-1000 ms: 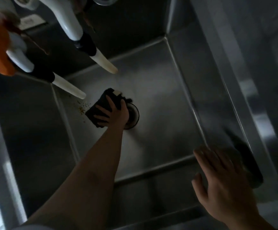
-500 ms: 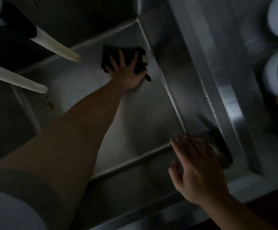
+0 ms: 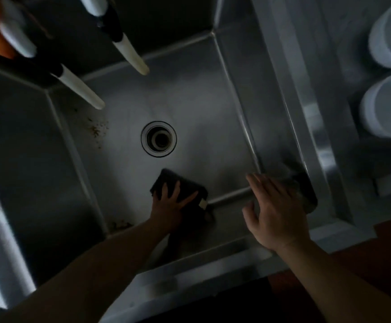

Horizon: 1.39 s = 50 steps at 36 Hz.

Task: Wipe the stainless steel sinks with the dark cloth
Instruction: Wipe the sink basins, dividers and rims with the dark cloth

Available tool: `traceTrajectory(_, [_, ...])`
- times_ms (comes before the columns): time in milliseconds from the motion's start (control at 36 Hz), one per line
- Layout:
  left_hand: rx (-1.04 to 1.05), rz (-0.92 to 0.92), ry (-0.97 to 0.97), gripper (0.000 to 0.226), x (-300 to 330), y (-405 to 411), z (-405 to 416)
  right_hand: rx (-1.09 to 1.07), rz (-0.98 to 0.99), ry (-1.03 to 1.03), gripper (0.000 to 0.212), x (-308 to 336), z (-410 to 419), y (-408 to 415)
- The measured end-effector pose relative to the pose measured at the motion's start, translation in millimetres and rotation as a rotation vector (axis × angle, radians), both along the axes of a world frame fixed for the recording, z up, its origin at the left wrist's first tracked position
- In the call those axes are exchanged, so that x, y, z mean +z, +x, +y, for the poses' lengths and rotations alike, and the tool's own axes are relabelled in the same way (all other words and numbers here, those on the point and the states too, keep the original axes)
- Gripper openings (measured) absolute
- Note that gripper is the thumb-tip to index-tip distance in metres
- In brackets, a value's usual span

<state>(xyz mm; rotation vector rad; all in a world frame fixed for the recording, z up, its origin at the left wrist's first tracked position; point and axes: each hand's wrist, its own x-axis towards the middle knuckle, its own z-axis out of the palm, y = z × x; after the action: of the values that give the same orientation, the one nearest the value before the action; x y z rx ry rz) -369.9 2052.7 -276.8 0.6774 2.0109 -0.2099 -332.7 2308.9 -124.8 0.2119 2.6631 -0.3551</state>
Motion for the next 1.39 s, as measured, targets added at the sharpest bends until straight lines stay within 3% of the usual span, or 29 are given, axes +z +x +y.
traceTrajectory(194, [0.408,-0.354,-0.237,0.099,24.9,-24.2,4.1,0.021,0.008,0.009,0.056,3.9,-1.7,-0.8])
traceTrajectory(333, [0.567,-0.308,-0.226,0.071,48.4,-44.0,-12.4,0.016,0.047,-0.011,0.059,5.8,-2.5,1.0])
traceTrajectory(417, [0.741,-0.175,-0.127,0.059,83.7,-62.5,-30.4,0.044,-0.064,0.002,0.058,9.5,-3.1,-2.8])
traceTrajectory(556, [0.866,0.350,0.145,0.061,162.0,-71.6,-85.8,0.110,-0.483,0.034,0.067,4.9,0.6,-18.1])
traceTrajectory(639, [0.788,0.665,0.149,0.069,197.0,-63.7,-121.6,0.228,-0.630,0.085,0.078,-3.2,-6.3,-33.9])
traceTrajectory(722, [0.762,0.809,0.025,0.076,203.7,-54.7,-164.9,0.383,-0.606,0.058,0.083,-10.9,-41.4,-52.1])
traceTrajectory(889, [0.813,0.770,-0.174,0.063,178.0,-43.0,-229.8,0.597,-0.610,-0.063,0.070,-49.4,-148.9,-56.8])
traceTrajectory(1167, [0.891,0.922,0.007,0.055,163.1,-35.8,-235.0,0.500,-0.880,-0.022,0.075,-135.8,-203.0,-27.8])
traceTrajectory(1306, [0.907,0.934,-0.009,0.057,162.1,-37.2,-234.9,0.605,-0.633,-0.008,0.067,-156.1,-196.6,-40.3])
traceTrajectory(1389, [0.901,0.925,-0.026,0.058,161.9,-39.0,-235.0,0.518,-0.459,-0.034,0.068,-170.6,-217.2,-75.8])
